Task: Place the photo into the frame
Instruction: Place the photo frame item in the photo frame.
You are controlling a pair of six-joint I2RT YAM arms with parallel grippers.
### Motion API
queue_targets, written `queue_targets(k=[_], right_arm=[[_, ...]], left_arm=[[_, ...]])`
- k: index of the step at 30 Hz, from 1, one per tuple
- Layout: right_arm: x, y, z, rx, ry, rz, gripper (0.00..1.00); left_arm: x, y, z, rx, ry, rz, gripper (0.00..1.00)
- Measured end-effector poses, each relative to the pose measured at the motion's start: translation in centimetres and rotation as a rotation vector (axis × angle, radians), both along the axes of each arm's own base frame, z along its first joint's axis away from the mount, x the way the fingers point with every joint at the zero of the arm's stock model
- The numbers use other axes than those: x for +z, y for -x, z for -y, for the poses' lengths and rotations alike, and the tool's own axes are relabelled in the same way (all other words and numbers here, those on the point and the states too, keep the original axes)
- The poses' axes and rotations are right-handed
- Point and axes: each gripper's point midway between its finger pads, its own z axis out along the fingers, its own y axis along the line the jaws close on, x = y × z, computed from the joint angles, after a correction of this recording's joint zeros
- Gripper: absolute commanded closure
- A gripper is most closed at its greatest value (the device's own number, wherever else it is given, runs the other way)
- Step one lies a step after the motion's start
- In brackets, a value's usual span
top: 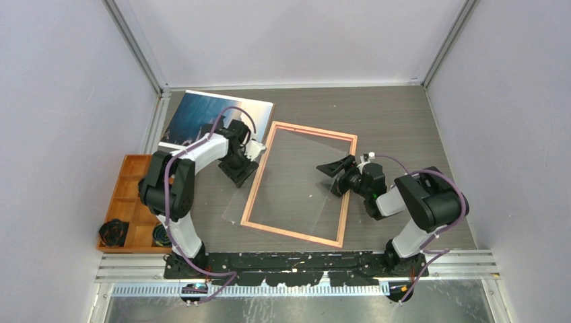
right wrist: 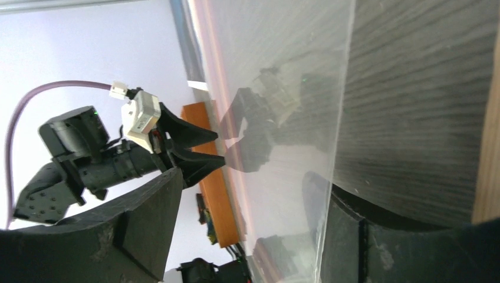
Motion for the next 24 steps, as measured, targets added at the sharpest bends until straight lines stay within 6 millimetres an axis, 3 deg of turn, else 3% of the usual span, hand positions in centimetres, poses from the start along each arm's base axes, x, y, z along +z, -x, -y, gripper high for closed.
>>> queue_targets(k=[5,12,20,24], right_arm=[[-0.2,1.8,0.6,0.029,0.131,-0.042,0.21],[2.1,3.4,1.2,0.055,0.202,-0.004,0.22],[-1.5,7.4,-0.1,0.116,0.237,-0.115,0.23],[-1.9,7.8,-1.2,0.113,0.235,-0.123,0.22]], left_arm=[[0.1,0.5,0.1,-0.001,0.01,-0.01,0.42],[0.6,0.8,0.9,-0.001,0.059,-0.018,0.42],[0.2,1.8,1.4,0.01,0.091,-0.055,0.42],[0.1,2.3,1.4,0.009,0.097,-0.068,0.42]])
